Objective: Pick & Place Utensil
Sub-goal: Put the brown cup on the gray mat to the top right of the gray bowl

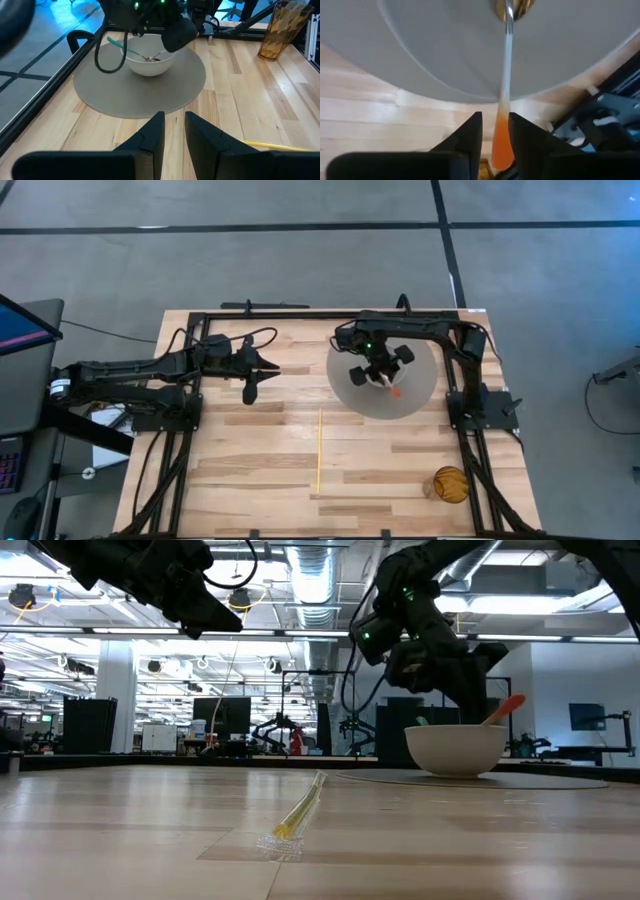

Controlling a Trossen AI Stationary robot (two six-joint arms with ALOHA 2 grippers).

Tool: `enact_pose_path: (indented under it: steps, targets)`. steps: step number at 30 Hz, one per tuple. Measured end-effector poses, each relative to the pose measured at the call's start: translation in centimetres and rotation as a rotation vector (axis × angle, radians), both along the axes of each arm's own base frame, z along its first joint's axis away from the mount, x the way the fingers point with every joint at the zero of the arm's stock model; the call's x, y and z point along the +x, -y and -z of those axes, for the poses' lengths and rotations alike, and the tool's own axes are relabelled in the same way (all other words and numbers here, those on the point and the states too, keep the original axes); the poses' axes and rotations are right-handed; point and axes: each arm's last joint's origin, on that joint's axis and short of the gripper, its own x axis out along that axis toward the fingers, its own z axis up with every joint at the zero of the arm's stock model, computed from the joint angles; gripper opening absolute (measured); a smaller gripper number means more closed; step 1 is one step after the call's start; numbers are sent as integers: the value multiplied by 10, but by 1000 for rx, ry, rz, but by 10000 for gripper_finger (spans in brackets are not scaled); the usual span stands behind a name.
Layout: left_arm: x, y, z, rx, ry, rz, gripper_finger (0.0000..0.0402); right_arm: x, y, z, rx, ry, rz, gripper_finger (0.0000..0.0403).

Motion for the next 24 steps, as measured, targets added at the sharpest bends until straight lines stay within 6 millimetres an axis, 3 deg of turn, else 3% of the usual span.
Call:
enact_pose_path:
  steps: [5,12,18,24]
  targets:
    - [0,0,0,0,0,0,76,10,-5,-26,-107,79,-29,91]
    - [0,0,0,0,-1,0,76,17,-42,-97,-236,306,-7,91]
    - [0,0,1,-2,-12,-1,76,-3,-110,-148,-422,444,111,91]
    - [-1,0,3,-8,-37,-1,76,-26,-193,-150,-391,455,167,89]
